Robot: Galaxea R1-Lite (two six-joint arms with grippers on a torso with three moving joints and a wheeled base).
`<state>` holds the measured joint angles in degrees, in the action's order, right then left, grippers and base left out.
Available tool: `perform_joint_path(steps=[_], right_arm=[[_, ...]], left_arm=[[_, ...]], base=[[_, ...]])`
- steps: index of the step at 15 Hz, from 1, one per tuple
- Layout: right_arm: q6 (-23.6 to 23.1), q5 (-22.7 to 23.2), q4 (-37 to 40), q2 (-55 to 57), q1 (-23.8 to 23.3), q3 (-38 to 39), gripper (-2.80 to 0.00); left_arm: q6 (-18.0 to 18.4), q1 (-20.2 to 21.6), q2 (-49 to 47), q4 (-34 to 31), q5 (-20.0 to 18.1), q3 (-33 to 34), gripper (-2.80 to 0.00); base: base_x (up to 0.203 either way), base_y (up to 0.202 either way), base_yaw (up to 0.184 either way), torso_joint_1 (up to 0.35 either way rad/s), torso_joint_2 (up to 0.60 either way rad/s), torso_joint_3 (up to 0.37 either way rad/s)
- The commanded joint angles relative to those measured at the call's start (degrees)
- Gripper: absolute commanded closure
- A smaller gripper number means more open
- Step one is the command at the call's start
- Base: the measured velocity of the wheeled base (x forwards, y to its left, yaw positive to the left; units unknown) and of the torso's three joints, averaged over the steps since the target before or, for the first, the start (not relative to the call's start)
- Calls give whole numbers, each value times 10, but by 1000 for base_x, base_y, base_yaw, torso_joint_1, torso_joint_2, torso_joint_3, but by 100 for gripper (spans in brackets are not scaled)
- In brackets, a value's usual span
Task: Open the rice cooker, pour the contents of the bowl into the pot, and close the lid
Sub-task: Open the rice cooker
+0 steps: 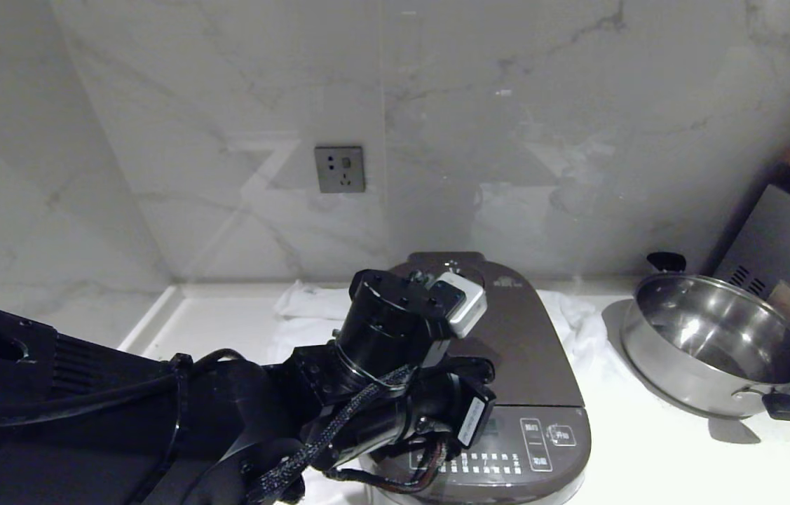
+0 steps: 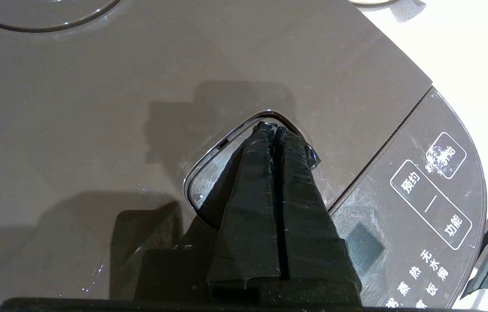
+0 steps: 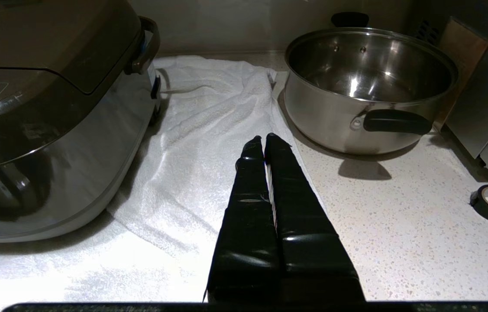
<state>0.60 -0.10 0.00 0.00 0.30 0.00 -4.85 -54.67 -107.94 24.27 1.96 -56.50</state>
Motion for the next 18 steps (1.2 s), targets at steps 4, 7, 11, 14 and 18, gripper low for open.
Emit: perform_joint_path(steps=[4, 7, 11, 14, 18], right_arm=[[0, 0, 0, 0, 0, 0, 0], [0, 0, 0, 0, 0, 0, 0], [0, 0, 0, 0, 0, 0, 0], [0, 0, 0, 0, 0, 0, 0], [0, 0, 0, 0, 0, 0, 0]], left_arm=[[-6, 0, 0, 4, 1, -22, 0], [-13, -1, 43, 3, 2, -40, 0], [-22, 19, 77, 4, 2, -60, 0], [-42, 47, 87, 4, 3, -82, 0], [-62, 91, 94, 3, 5, -117, 0]], base=[[0, 0, 0, 0, 0, 0], [0, 0, 0, 0, 0, 0], [0, 0, 0, 0, 0, 0], [0, 0, 0, 0, 0, 0], [0, 0, 0, 0, 0, 0]])
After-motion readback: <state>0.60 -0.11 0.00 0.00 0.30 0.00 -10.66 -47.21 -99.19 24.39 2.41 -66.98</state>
